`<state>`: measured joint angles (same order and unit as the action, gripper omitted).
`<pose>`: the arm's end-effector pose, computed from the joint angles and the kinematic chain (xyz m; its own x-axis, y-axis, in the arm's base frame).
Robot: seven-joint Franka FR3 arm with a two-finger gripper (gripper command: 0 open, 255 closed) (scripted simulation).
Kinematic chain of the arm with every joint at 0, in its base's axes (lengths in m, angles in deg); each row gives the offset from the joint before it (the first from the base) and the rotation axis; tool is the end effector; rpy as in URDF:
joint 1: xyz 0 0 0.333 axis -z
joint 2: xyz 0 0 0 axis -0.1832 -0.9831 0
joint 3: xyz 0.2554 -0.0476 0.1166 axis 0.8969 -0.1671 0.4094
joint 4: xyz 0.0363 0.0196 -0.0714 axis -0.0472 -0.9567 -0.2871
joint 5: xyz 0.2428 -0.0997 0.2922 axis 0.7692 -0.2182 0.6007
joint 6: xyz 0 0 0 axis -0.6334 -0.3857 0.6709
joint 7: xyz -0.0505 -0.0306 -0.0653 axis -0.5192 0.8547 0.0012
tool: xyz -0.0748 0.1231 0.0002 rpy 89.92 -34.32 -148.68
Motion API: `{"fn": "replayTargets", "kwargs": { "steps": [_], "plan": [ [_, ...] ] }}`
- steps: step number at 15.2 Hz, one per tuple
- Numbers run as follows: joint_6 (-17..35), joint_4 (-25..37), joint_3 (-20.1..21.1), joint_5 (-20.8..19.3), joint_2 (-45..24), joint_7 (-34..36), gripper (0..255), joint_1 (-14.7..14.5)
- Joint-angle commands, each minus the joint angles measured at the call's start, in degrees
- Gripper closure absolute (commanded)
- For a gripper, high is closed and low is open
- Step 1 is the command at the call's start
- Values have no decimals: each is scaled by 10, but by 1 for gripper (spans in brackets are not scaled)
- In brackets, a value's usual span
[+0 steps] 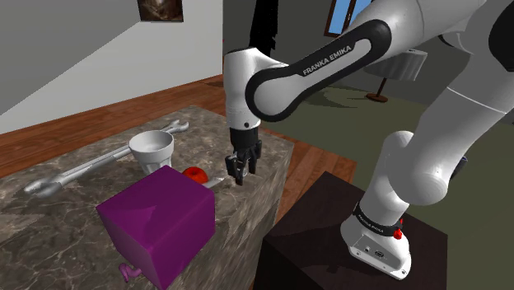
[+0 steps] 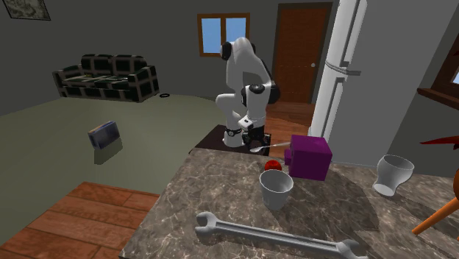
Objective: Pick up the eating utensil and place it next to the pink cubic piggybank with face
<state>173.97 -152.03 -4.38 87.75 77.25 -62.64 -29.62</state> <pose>0.3719 0.2539 0.3064 0.9786 0.1348 -0.1553 0.1307 -0.9908 -0.0361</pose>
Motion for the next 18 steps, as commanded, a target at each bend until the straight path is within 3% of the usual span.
{"fn": "replayTargets", "kwargs": {
  "steps": [1, 4, 11, 12, 17, 18],
  "plan": [
    [18, -9, 1, 0, -9, -1, 255, 0],
    [45, -20, 3, -1, -25, -2, 255, 0],
    [45, -20, 2, -1, -25, -2, 255, 0],
    [45, -20, 2, -1, -25, -2, 0, 0],
    [45, -20, 2, -1, -25, -2, 0, 0],
    [24, -9, 0, -2, -16, -2, 0, 1]
  ]
}}
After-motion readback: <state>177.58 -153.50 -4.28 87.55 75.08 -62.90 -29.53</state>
